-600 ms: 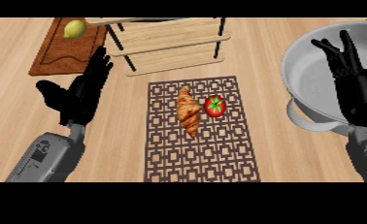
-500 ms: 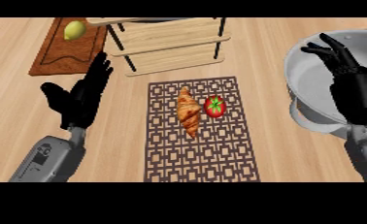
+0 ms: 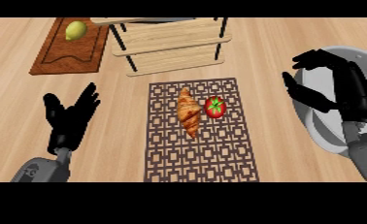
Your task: Pick the croissant from the placemat and place it in the tiered shelf
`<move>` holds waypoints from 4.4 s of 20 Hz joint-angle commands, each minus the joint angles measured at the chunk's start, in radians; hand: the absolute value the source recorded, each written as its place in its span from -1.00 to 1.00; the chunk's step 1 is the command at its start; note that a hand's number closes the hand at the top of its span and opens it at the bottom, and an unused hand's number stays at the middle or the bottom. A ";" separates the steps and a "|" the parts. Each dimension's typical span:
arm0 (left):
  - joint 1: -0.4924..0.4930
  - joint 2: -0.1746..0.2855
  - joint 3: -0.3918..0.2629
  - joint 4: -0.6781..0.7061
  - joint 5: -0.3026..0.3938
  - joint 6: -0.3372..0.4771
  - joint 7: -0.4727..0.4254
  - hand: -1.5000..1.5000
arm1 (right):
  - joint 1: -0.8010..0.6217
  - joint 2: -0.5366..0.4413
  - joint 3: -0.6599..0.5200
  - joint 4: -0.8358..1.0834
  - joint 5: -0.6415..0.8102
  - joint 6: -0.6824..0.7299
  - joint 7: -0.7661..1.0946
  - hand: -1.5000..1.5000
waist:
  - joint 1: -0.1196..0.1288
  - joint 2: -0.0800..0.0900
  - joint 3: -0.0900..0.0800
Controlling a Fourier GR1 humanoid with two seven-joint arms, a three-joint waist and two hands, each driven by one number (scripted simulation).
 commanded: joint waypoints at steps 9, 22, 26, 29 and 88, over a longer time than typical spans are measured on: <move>0.076 0.002 0.021 -0.002 -0.001 -0.045 0.021 0.00 | -0.081 0.071 0.273 -0.338 0.142 0.297 0.486 -1.00 | -0.002 -0.001 0.005; 0.038 -0.004 0.047 0.001 -0.010 -0.049 0.059 0.00 | -0.464 0.473 0.465 -0.103 0.338 0.487 1.058 -1.00 | 0.013 0.001 0.004; 0.034 0.004 0.057 0.025 -0.005 -0.084 0.049 0.00 | -0.511 0.549 0.452 0.064 0.417 0.494 1.070 -1.00 | 0.011 0.005 0.004; 0.078 0.016 0.059 0.023 -0.007 -0.113 0.020 0.00 | -0.516 0.616 0.453 0.156 0.458 0.505 1.093 -1.00 | 0.013 0.004 0.004; 0.025 -0.057 0.145 0.039 -0.088 -0.155 0.070 0.00 | -0.501 0.644 0.645 0.819 0.381 0.322 0.768 1.00 | 0.025 0.012 0.006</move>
